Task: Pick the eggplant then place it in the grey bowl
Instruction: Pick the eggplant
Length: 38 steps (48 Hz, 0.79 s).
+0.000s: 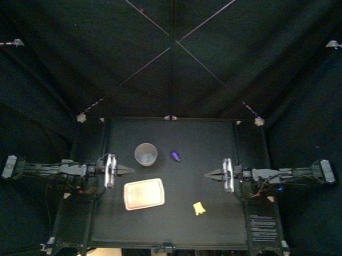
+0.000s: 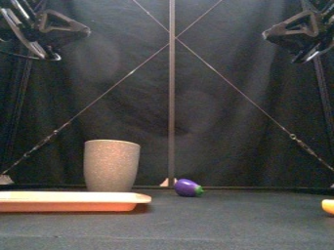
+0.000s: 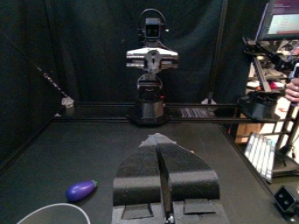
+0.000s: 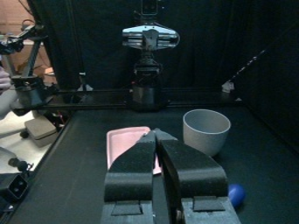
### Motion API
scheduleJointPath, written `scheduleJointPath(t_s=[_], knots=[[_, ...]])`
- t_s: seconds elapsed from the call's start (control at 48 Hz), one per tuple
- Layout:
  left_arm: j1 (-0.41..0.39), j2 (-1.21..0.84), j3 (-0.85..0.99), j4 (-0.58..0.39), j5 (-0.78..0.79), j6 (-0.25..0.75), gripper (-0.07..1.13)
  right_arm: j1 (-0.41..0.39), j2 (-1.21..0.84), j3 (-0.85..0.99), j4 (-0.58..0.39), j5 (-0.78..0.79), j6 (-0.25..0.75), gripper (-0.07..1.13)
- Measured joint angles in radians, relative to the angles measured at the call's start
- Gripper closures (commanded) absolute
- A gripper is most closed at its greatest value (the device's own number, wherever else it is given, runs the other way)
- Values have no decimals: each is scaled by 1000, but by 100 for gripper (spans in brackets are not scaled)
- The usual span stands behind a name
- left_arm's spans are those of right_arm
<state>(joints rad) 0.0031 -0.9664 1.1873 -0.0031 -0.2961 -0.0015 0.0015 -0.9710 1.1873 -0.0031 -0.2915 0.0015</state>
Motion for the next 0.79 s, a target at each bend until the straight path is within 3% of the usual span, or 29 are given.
scheduleJointPath(t_s=[0.125, 0.271, 0.417, 0.521, 0.646, 0.792], knots=[[-2, 2, 2, 0, 2, 0, 109, -6, 14, -2, 32, 0, 18, 103], [0, 2, 2, 0, 3, 2, 108, -44, 80, -48, 147, 11, 66, 100], [-2, 0, 2, 2, 3, 0, 108, -98, 215, -115, 259, 69, 98, 99], [-2, 2, 2, 0, 2, 0, 108, -132, 347, -183, 281, 117, 101, 95], [0, 2, 2, 0, 3, 2, 108, -167, 499, -249, 281, 163, 101, 78], [-2, -2, 6, 2, 3, 2, 108, -209, 684, -336, 264, 204, 101, 41]])
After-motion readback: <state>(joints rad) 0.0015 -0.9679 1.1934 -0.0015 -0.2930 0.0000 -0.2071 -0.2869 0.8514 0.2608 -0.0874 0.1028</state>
